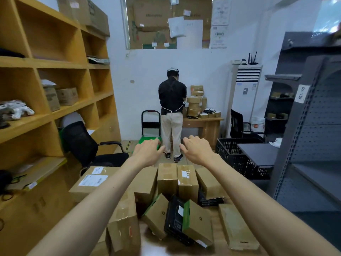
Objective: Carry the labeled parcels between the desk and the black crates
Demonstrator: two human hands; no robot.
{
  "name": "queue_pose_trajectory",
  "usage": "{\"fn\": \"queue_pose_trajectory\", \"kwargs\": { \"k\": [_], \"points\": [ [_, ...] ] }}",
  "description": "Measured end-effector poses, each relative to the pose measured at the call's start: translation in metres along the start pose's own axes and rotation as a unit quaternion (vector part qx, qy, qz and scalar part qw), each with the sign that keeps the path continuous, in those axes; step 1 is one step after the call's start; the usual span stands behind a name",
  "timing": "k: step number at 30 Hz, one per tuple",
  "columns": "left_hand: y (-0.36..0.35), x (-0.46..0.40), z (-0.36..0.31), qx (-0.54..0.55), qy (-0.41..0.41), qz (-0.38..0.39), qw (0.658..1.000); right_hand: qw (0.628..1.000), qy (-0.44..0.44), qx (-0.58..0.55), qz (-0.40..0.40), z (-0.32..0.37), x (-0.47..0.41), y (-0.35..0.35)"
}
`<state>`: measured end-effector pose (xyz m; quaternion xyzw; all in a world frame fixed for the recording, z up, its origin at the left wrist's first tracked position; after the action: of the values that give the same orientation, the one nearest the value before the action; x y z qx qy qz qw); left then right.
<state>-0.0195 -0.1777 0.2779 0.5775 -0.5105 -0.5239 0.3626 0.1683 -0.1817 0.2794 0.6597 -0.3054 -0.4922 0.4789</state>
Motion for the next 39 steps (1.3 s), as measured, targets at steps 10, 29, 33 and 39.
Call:
{"fn": "queue_pose_trajectory", "kwargs": {
  "k": [10,29,33,39],
  "points": [
    [-0.062,-0.060,-0.001,-0.008,0.035,0.051,0.998,0.998,0.013,-0.035,0.056,-0.046,-0.049,-0.079],
    [-0.194,-0.177,0.086,0.091,0.072,0.105,0.988,0.985,-0.062,-0.069,0.147,-0.041,-0.141,-0.218],
    [-0.218,-0.208,0.105,0.120,0.079,0.141,0.980,0.977,-0.103,-0.094,0.162,-0.044,-0.166,-0.246],
    [-0.274,-0.229,0.123,0.165,0.107,0.216,0.956,0.953,-0.177,-0.148,0.197,-0.050,-0.171,-0.307]
  ]
}}
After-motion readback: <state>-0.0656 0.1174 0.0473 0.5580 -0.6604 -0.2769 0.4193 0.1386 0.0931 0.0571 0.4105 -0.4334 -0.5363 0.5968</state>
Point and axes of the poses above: each hand's wrist, its own x-axis away from the middle knuckle, its own y-axis out of the back of the hand, z = x × y, the point moved 1 cm from there along -x, towards the middle knuckle, and after that the axes turned 7 degrees about y, right-handed, at the moved point
